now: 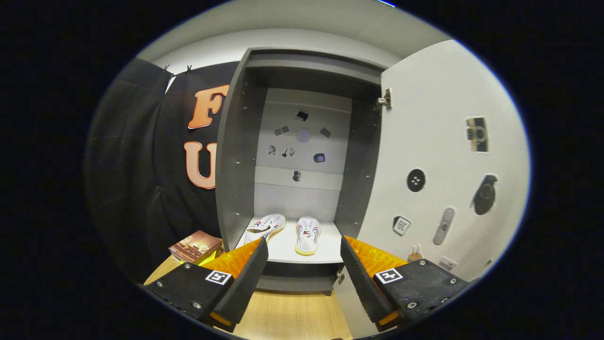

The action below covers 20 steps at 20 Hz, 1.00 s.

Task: Open the shoe cabinet door, grab the shoes and put them into the shoe cabinet, then close the shoe cabinet door.

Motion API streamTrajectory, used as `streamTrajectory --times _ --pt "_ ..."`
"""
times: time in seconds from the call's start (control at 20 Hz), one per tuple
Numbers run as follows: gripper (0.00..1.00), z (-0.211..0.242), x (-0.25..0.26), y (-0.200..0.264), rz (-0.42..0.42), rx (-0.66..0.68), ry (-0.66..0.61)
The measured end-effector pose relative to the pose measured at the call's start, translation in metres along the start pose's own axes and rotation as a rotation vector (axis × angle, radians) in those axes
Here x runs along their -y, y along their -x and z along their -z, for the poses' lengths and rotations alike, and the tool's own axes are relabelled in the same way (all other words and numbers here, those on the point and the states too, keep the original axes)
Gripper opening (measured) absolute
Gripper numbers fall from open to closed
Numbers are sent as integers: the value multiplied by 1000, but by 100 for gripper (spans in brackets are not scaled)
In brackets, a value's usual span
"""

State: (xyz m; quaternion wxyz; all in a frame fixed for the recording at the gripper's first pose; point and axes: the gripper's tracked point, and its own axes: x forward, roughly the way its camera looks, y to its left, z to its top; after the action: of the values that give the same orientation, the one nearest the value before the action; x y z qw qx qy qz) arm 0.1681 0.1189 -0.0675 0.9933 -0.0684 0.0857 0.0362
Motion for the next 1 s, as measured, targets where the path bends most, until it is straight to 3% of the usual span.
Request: streamTrajectory --times 0.5,0.75,1.0 --pt "95 15 78 129 135 15 -8" --pt "95 17 142 160 227 28 -32" --pt "95 33 212 162 274 5 -64"
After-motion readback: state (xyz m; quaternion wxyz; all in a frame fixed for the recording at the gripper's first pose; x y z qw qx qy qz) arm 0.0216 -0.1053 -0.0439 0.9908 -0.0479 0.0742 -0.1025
